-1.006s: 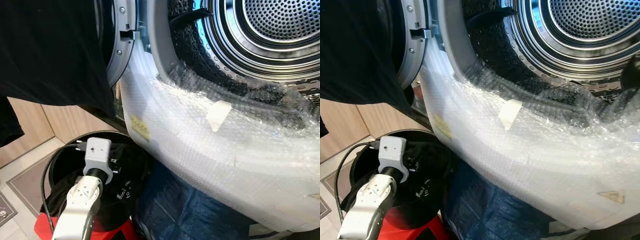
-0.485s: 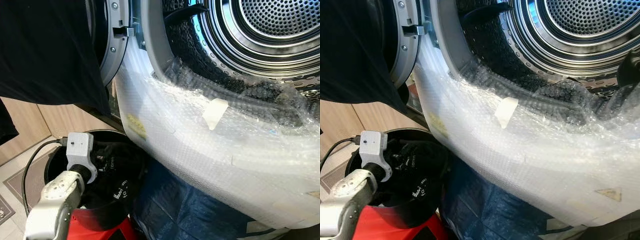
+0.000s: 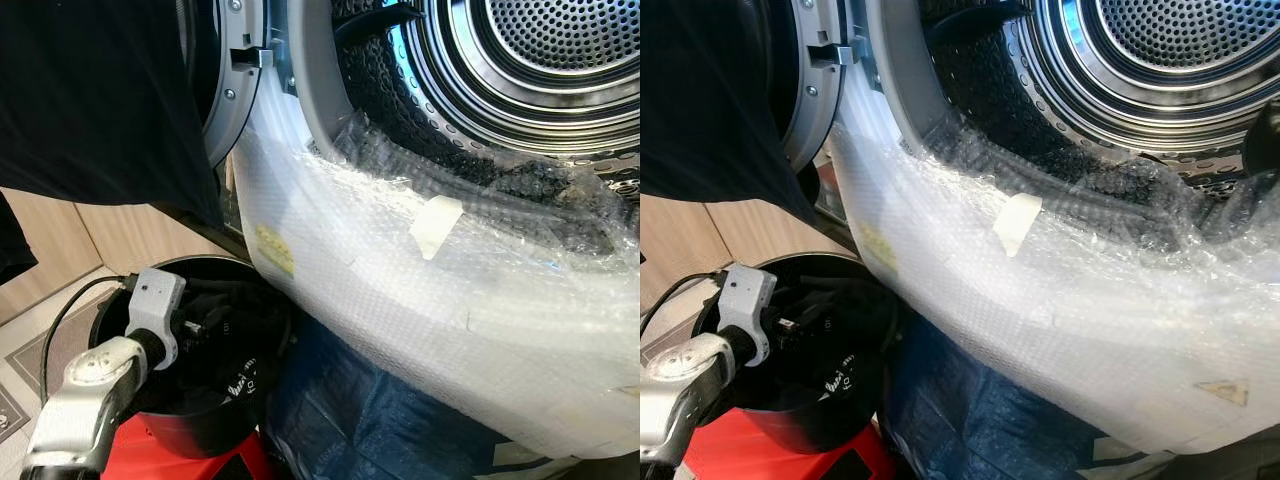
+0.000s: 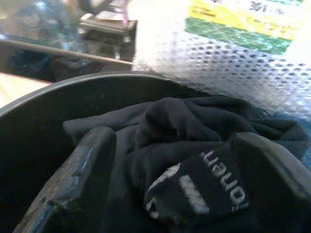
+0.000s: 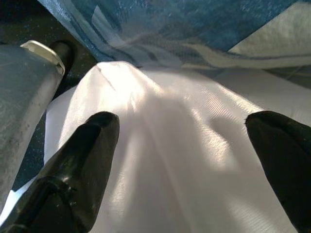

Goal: Clothes washing

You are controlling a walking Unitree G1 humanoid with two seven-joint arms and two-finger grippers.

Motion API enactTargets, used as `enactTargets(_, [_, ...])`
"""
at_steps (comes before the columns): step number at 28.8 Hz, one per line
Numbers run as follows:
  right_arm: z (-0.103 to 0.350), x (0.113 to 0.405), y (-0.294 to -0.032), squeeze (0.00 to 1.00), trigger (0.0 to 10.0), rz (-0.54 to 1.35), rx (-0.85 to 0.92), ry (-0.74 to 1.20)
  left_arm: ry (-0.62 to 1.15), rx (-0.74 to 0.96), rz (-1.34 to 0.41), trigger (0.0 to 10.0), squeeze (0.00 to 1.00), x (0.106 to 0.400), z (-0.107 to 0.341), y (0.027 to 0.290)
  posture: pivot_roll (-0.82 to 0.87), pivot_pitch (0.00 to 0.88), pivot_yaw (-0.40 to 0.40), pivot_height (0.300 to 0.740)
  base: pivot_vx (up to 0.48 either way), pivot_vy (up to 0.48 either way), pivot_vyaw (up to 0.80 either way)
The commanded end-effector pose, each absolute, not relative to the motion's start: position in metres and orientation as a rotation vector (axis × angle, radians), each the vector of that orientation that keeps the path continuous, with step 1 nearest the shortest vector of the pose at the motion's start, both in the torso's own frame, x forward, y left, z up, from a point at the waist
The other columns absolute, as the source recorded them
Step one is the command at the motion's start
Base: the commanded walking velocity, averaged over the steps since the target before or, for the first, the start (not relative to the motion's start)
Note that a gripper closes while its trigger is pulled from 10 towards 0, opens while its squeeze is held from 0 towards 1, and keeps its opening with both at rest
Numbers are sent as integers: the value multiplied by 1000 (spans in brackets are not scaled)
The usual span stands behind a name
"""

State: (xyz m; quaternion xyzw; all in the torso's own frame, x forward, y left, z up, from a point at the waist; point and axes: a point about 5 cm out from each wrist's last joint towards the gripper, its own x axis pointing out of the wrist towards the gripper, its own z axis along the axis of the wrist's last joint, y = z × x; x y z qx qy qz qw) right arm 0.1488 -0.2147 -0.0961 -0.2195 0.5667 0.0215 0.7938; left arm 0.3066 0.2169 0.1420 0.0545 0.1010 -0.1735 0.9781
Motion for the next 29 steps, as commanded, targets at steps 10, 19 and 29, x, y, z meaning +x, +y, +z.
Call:
enactTargets(10, [-97, 143, -219, 0, 10000, 28, -475, 1228, 138, 122, -502, 10000, 1000, 327, 155, 217, 141, 124, -111, 740, 0, 0, 0])
enactTargets(19, [-95, 150, -218, 0, 10000, 29, -478, 1205, 157, 162, -587, 10000, 1000, 329, 152, 210, 116, 116, -102, 740, 0, 0, 0])
enactTargets(29, [-96, 147, -219, 0, 10000, 31, -482, 1213, 210, 202, -604, 10000, 1000, 315, 139, 203, 114, 109, -91, 740, 0, 0, 0])
